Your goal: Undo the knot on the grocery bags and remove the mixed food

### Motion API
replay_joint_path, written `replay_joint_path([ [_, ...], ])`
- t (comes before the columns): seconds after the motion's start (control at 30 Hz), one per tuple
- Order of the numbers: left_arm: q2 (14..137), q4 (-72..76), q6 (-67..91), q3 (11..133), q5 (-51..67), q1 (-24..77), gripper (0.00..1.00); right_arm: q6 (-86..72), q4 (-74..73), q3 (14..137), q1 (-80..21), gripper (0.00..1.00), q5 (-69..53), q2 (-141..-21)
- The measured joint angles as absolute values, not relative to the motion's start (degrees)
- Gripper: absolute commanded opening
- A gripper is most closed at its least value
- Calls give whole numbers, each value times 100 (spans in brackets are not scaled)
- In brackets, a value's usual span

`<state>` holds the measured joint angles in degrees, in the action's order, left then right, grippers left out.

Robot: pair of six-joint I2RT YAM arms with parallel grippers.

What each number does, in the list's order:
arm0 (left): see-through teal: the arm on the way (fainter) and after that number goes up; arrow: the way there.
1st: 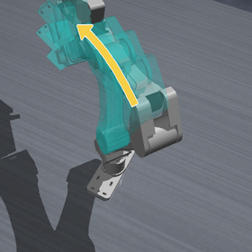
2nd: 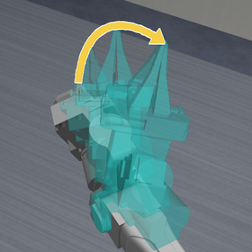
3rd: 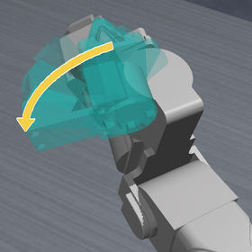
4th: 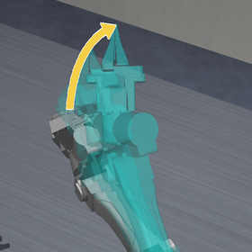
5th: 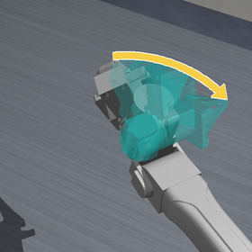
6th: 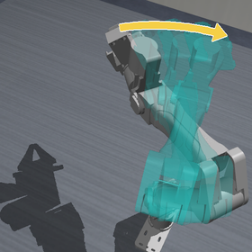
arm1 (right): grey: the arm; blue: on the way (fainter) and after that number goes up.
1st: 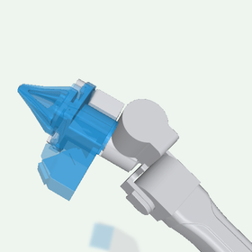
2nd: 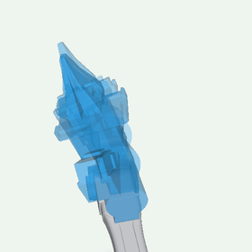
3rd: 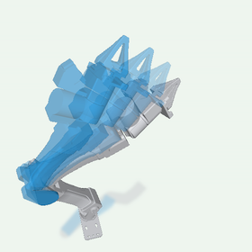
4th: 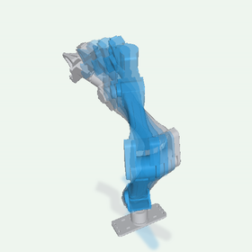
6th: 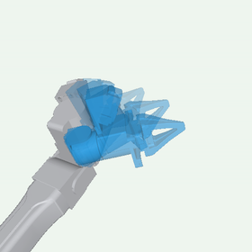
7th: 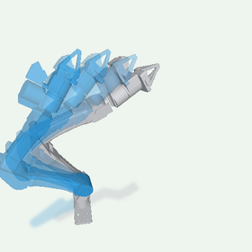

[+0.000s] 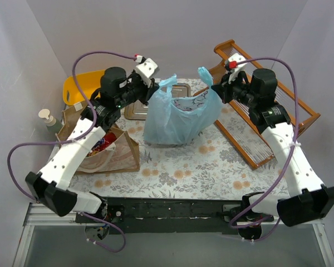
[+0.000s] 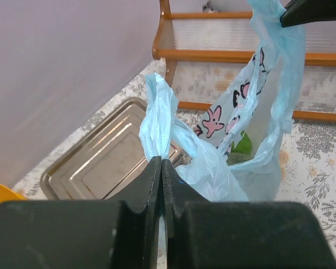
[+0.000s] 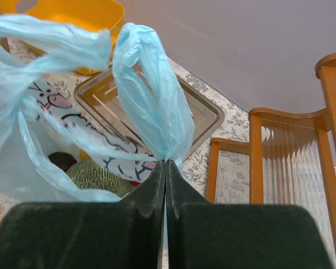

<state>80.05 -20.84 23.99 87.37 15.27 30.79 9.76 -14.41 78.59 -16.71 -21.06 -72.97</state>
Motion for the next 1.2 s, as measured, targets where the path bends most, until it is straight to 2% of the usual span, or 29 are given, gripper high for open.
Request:
replay_joint_path([
  [0.13, 7046, -2169, 2290, 8289, 1619, 3081, 0, 880, -1398, 7196, -1581, 1, -2196, -6466],
  [0.33, 4982, -2904, 1793, 6455, 2193, 3087, 0, 589, -1728, 6215, -1586, 1, -2342, -5784],
  [0.37, 4735, -3089, 1651, 6193, 2265, 3094, 11, 556, -1791, 6125, -1586, 1, -2357, -5780],
  [0.43, 4464, -3385, 1459, 5896, 2324, 3098, 27, 504, -1911, 5988, -1586, 1, -2390, -5782],
  [0.47, 4394, -3514, 1378, 5800, 2333, 3100, 49, 480, -1962, 5951, -1579, 1, -2403, -5784],
  [0.5, 4379, -3640, 1341, 5765, 2322, 3100, 57, 464, -1986, 5927, -1575, 1, -2414, -5787],
  [0.6, 4678, -3828, 1369, 5990, 2292, 3100, 72, 425, -1981, 5924, -1570, 1, -2484, -5817],
  [0.7, 5454, -3953, 1664, 6886, 2292, 3103, 78, 416, -1949, 5955, -1570, 1, -2576, -5920],
  [0.87, 7002, -3430, 2519, 8805, 2764, 3103, 83, 301, -1876, 6055, -1570, 1, -2657, -6088],
  [1.03, 8003, -3083, 2995, 9463, 3253, 3201, 82, 110, -1750, 6055, -1570, 1, -2698, -6090],
  [1.2, 9170, -3339, 2934, 9990, 3413, 3555, 84, -119, -1616, 6055, -1564, 1, -2694, -6082],
])
